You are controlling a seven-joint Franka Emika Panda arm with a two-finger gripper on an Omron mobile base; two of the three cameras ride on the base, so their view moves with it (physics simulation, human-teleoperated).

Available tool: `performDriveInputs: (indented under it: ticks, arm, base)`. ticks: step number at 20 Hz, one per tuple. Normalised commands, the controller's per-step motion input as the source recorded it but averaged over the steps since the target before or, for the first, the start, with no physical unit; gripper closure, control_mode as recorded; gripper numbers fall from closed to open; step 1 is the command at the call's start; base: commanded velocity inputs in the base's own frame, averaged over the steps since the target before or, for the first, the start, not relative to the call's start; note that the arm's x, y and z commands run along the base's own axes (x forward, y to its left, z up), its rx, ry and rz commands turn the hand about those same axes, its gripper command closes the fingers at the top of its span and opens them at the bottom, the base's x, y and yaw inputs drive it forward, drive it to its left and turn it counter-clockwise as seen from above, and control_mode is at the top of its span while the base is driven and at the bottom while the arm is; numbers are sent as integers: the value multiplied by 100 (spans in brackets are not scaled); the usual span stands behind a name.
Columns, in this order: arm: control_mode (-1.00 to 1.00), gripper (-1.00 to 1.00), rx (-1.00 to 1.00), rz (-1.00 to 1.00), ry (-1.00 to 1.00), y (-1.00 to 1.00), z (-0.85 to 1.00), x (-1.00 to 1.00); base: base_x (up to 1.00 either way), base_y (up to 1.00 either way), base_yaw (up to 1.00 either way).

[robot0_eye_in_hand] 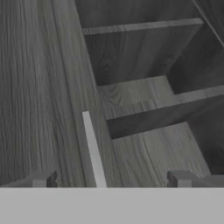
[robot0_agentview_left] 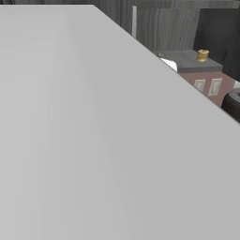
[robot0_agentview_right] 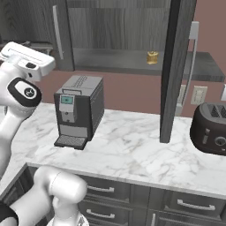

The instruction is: Get the candle and the beer from the cabinet and move them to the dining counter.

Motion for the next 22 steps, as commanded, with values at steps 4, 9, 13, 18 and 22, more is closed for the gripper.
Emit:
performDriveInputs:
  ticks: [4,9,13,18,22]
  arm:
    - [-100,-100,-4,0,1,0,18,21]
    - [-100,-100,-5,0,3,1,3,35]
    - [-100,-100,-4,0,13,1,4,44]
    - [-100,-100,-3,0,20,0,0,42]
    - [-100,-100,-1,2,18,0,0,40]
  base:
    - [0,0,0]
    - [0,0,0]
    - [0,0,0]
    - [0,0,0]
    - [0,0,0]
